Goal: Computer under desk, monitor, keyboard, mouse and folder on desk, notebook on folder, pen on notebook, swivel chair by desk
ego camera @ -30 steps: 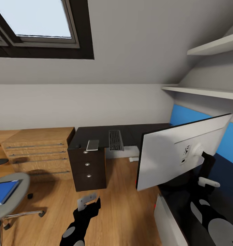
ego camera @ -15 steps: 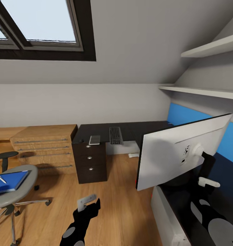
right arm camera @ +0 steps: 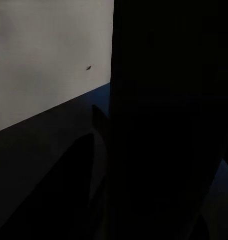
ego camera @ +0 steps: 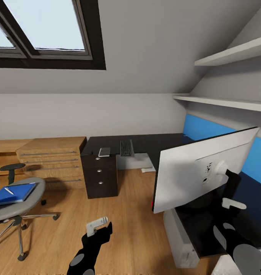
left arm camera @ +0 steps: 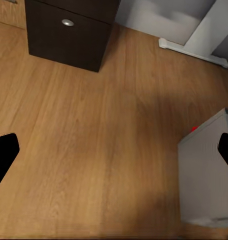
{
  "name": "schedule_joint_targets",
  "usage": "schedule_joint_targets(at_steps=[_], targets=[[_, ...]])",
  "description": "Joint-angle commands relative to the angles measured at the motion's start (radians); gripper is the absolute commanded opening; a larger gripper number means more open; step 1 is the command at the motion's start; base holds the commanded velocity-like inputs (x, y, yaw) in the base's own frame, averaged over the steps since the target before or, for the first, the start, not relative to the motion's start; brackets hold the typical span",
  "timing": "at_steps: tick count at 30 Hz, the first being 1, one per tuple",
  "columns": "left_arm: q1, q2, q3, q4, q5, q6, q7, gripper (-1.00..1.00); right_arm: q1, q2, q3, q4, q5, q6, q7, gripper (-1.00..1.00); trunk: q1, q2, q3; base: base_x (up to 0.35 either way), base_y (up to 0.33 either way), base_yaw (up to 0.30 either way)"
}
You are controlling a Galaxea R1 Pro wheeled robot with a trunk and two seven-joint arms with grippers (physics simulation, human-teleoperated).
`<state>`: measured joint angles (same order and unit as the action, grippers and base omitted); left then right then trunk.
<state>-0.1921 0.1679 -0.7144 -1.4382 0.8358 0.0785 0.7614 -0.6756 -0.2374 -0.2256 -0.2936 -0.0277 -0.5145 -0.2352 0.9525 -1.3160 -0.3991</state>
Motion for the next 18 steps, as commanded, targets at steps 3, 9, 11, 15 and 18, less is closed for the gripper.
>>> schedule_joint_targets(at_steps=[3,9,11,15,18], targets=[[-0.001,0.001,-0.002,-0.001,0.002,0.005,0.007,1.0,-0.001,0.0,-0.002,0.001,-0.006,-0.006,-0.001,-1.0,0.0,-0.001,-0.001,-0.217,-0.278,0.089],[-0.001,0.001,-0.001,-0.001,0.002,0.005,0.006,1.0,-0.001,0.0,-0.002,0.001,-0.006,-0.006,-0.001,-1.0,0.0,-0.001,-0.001,-0.167,-0.237,0.166],[-0.001,0.001,-0.001,-0.001,0.003,0.005,0.006,1.0,-0.001,0.0,-0.002,0.001,-0.006,-0.006,-0.001,-1.0,0.0,-0.001,-0.001,-0.046,-0.067,0.218],[-0.001,0.001,-0.001,-0.001,0.003,0.004,0.006,1.0,-0.001,0.0,-0.001,0.001,-0.005,-0.006,0.0,-1.0,0.0,-0.001,-0.001,-0.008,-0.012,0.23],[-0.001,0.001,-0.001,-0.001,0.003,0.005,0.006,1.0,-0.001,0.0,-0.001,0.001,-0.005,-0.006,0.0,-1.0,0.0,-0.001,-0.001,-0.001,-0.002,0.233]])
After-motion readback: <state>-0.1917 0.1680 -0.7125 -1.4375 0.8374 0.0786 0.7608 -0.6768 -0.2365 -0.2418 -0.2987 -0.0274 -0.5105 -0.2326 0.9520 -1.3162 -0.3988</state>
